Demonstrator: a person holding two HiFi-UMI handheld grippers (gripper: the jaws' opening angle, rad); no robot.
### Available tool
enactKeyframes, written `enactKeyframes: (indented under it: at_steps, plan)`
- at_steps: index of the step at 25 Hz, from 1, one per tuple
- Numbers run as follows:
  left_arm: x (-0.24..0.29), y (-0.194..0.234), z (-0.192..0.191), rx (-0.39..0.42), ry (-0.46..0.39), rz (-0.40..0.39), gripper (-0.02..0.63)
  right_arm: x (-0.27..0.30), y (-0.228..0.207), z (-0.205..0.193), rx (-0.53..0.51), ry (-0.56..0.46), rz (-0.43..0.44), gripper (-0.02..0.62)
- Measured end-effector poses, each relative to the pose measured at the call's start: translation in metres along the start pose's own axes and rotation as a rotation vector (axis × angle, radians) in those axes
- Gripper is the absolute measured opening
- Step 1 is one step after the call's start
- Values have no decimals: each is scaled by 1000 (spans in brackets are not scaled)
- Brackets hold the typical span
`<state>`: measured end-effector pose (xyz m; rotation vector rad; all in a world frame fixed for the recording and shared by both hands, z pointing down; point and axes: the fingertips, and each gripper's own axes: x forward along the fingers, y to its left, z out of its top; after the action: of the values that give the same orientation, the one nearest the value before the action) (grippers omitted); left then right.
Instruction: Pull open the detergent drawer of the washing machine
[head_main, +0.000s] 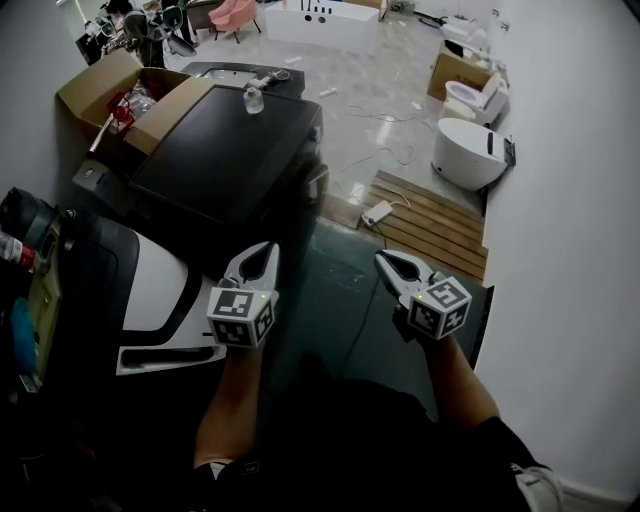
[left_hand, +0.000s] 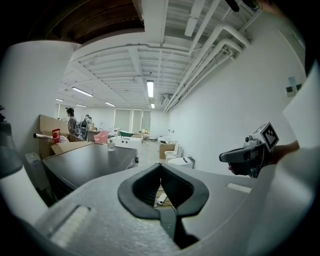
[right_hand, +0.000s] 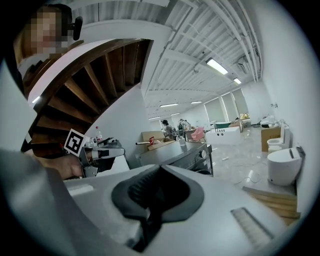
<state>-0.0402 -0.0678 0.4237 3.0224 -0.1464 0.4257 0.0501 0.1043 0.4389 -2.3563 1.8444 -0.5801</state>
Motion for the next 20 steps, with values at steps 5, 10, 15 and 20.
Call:
enactKeyframes:
  at_steps: [5,10,15,20]
  plan:
    - [4,31,-4,-22,-11,2,9,33,8,2,-30,29,15,3]
    - [5,57,-7,-48,-13,16,9,56,14,-3,8,61,21,3]
    - [21,68,-4,-53,17,38,9,76,-5,-3,13,88,40,3]
    - [53,78,4,-40,16,76,9,105,-34,13,30,88,91,3]
